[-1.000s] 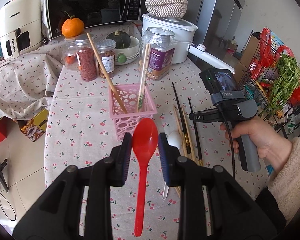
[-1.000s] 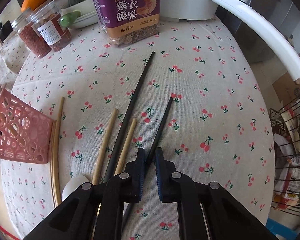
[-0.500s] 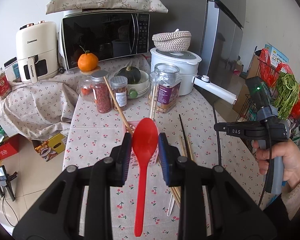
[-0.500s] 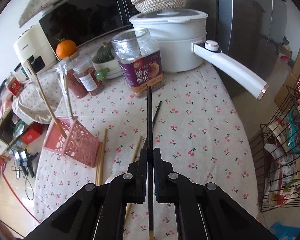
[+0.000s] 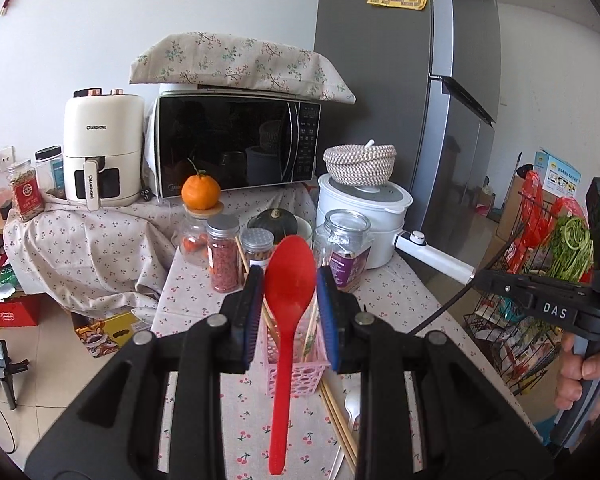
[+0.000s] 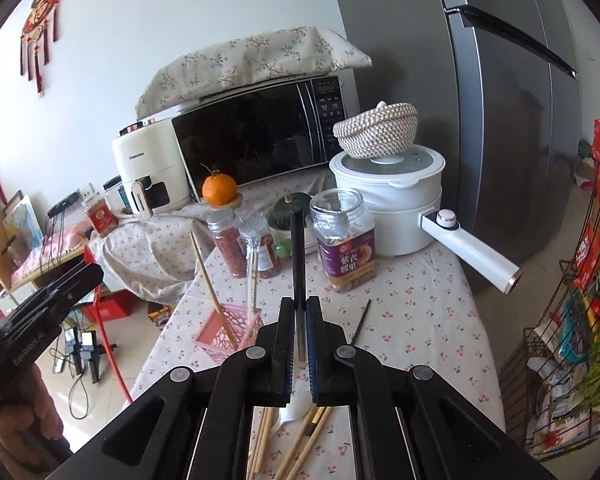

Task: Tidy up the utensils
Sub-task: 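Drop the red spoon into the pink basket while the right gripper carries the black chopstick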

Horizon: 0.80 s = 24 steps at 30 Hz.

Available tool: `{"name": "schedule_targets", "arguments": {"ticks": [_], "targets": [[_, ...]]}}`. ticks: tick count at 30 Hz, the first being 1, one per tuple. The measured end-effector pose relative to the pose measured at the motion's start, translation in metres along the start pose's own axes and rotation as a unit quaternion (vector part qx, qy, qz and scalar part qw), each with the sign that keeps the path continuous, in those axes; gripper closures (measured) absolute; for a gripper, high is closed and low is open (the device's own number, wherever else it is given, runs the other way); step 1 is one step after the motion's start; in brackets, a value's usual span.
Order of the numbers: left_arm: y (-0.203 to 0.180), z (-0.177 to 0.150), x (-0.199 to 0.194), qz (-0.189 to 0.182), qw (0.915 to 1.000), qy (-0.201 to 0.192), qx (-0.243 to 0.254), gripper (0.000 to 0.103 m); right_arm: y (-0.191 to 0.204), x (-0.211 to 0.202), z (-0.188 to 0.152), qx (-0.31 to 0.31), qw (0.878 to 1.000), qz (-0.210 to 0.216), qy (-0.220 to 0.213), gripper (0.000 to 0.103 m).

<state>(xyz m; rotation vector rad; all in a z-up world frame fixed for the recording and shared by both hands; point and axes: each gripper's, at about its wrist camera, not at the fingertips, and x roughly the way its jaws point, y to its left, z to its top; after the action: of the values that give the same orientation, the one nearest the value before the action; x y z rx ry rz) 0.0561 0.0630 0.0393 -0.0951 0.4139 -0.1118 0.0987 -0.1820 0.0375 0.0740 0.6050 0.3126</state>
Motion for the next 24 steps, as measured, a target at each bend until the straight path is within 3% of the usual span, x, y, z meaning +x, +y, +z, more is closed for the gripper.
{"name": "schedule_targets", "arguments": {"ticks": [14, 24], "targets": [[0.001, 0.007, 0.037, 0.002, 0.9926, -0.105, -0.061, 0.074, 0.011, -0.005, 0.008, 0.0, 1.0, 0.023, -0.006, 0.098], [-0.002, -0.001, 0.08, 0.031, 0.9901, -0.12, -0.066, 0.074, 0.011, 0.0, 0.007, 0.004, 1.0, 0.025, -0.008, 0.098]]}}
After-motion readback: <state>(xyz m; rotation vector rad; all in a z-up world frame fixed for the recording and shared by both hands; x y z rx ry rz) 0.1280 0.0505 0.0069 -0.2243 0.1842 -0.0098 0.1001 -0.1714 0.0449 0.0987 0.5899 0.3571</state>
